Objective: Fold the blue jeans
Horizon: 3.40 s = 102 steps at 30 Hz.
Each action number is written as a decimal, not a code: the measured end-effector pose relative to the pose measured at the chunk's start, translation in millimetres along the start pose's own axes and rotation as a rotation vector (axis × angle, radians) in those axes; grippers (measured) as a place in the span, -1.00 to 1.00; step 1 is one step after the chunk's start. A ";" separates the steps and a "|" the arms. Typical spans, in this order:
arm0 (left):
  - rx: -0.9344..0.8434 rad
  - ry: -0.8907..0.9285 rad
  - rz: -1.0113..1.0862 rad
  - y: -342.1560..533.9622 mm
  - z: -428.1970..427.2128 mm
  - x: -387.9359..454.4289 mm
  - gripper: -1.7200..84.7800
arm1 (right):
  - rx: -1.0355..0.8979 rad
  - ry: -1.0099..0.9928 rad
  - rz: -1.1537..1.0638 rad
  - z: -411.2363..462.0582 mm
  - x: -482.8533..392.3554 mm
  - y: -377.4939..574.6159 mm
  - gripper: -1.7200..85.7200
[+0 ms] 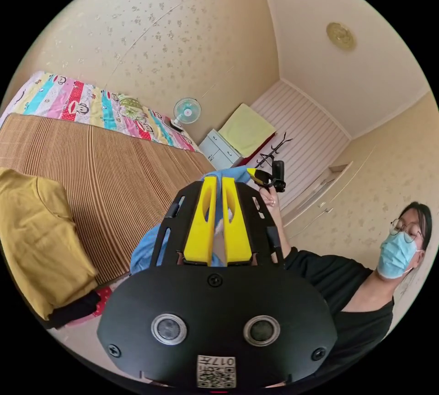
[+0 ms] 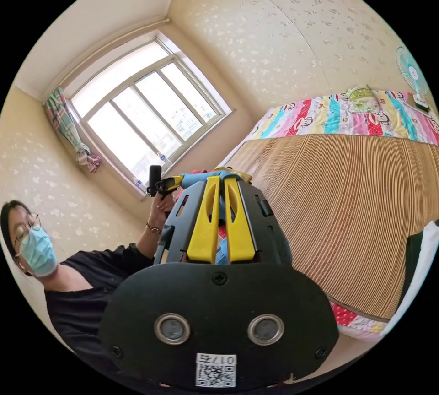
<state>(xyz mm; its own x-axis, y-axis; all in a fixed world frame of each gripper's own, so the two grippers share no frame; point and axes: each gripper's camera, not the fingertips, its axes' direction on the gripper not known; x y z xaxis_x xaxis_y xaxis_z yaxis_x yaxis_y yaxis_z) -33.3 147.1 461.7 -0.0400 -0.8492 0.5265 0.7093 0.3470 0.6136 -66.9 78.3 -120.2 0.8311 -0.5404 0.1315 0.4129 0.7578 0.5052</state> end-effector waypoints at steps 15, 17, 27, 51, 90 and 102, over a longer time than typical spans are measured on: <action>-0.517 0.075 -0.316 235.1 34.6 -62.8 -0.82 | -0.479 -0.057 0.085 75.4 -6.0 288.2 -0.85; -0.443 0.114 -0.374 233.6 17.9 -82.3 -0.76 | -0.406 -0.183 0.182 66.1 20.8 286.1 -0.81; -0.219 -0.021 -0.354 186.9 17.9 -113.7 -0.58 | -0.094 -0.225 0.469 77.7 94.0 262.2 -0.57; -1.253 0.178 -0.043 -45.4 326.1 -339.4 -0.56 | -0.045 -0.271 0.496 96.1 91.8 252.1 -0.60; -0.365 -0.209 0.692 234.2 101.6 75.8 -0.86 | 0.434 0.428 0.041 46.0 -170.4 267.0 -0.45; -0.267 -0.278 0.880 183.5 130.7 204.9 -0.86 | 0.690 0.106 0.257 35.3 -85.1 306.4 -0.32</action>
<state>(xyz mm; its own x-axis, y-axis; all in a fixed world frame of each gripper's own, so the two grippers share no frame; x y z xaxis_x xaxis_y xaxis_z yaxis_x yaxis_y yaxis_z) -3.3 88.8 759.1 0.4420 -0.1913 0.8764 0.7004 0.6840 -0.2039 -24.3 343.6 53.5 0.9159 -0.3121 0.2526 -0.0986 0.4350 0.8950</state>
